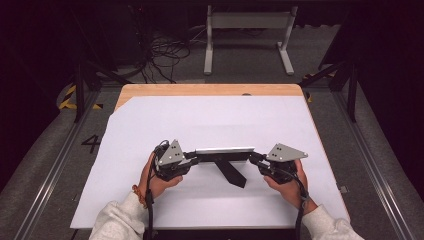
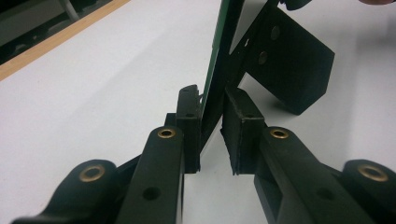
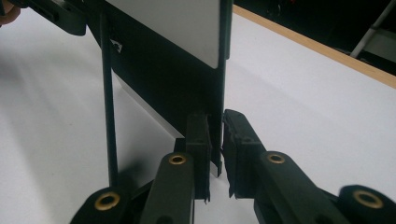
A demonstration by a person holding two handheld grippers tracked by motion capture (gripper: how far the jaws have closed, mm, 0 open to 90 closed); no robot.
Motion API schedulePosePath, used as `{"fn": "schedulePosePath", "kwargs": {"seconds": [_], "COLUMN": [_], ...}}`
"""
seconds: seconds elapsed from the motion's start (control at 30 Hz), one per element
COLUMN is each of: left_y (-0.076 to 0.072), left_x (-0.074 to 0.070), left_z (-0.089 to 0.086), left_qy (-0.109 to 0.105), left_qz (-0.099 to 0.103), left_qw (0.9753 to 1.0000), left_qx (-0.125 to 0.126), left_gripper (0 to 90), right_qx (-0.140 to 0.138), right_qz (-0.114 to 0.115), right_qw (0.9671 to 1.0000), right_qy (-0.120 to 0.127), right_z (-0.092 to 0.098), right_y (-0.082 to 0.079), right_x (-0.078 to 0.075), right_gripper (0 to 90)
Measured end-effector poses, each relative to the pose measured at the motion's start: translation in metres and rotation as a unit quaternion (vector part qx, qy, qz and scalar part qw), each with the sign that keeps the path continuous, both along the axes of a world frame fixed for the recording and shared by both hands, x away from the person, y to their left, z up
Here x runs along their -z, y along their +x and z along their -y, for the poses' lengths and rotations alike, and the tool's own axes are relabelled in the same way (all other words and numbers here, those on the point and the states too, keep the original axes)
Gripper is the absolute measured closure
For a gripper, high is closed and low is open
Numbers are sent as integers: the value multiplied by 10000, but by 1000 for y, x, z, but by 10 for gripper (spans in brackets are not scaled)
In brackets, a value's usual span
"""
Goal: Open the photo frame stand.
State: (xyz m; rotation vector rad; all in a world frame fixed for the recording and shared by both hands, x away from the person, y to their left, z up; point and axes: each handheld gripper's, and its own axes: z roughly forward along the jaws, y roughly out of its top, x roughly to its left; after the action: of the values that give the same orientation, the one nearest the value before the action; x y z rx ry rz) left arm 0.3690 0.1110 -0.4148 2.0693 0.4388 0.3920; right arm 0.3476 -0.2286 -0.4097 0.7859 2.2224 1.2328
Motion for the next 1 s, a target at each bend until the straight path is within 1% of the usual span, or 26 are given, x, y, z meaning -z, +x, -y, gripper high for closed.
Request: {"fn": "schedulePosePath", "kwargs": {"seconds": [0.2, 0.5, 0.8, 0.83, 1.0], "left_y": [-5, -9, -14, -14, -17], "left_x": [-2, -3, -2, -3, -3], "left_z": [1, 1, 1, 1, 0], "left_qy": [82, 120, 106, 145, 174], "left_qz": [-25, -6, -26, 16, 12], "left_qw": [9998, 9996, 9995, 9995, 9993], "left_qx": [170, 239, 289, 297, 327], "left_gripper": [795, 808, 815, 817, 823], "right_qx": [88, 151, 172, 173, 163], "right_qz": [-98, -96, -168, -179, -208], "right_qw": [9998, 9997, 9995, 9994, 9994], "right_qy": [155, 179, 210, 226, 228], "right_z": [2, 0, -2, -2, -4], "right_y": [7, 13, 18, 19, 21], "right_x": [1, 2, 3, 3, 4], "right_gripper": [804, 797, 788, 788, 782]}}
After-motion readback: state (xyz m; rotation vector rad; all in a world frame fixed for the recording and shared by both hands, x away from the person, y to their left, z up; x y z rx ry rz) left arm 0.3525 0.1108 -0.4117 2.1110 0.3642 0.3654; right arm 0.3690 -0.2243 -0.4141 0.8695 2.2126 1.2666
